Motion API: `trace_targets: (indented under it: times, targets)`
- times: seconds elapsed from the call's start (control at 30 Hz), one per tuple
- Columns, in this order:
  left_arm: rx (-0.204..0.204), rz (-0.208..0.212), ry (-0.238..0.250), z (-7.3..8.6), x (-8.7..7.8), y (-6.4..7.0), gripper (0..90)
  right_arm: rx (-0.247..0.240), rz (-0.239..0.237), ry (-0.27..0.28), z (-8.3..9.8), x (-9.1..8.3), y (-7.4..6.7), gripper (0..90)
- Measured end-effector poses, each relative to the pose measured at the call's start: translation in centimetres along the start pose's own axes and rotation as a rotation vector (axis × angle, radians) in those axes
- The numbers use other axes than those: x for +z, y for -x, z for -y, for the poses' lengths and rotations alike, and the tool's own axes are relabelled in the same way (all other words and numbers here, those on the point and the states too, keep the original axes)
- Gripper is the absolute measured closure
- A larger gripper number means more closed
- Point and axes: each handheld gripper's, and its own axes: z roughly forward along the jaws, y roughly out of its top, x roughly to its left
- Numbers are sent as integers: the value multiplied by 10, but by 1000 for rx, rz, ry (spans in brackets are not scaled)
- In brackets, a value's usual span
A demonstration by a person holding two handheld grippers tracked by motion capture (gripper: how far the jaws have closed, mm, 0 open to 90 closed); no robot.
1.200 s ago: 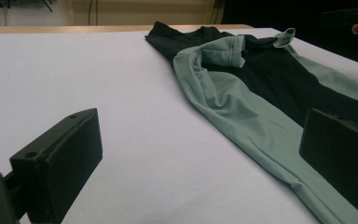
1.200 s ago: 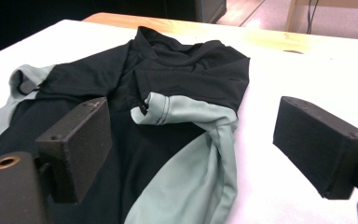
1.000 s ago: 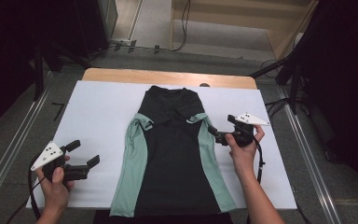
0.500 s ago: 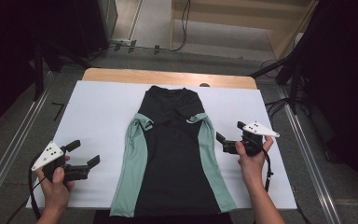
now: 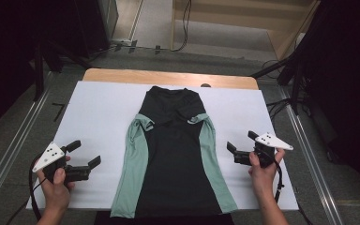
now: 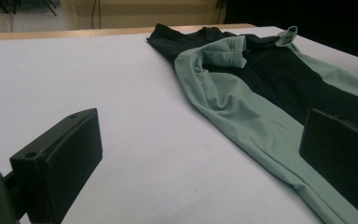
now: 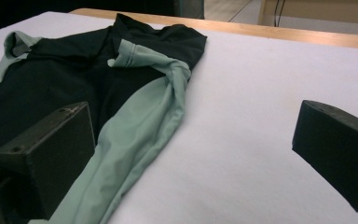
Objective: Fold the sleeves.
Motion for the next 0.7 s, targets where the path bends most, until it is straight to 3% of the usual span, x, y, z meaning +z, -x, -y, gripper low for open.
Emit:
trace_targets:
  times: [0.27, 0.7]
  targets:
    - [-18, 1, 1, -1, 0, -3, 0, 8, 11, 5, 10, -14, 5, 0]
    - [59, 3, -39, -8, 6, 6, 0, 19, 33, 9, 26, -36, 16, 0]
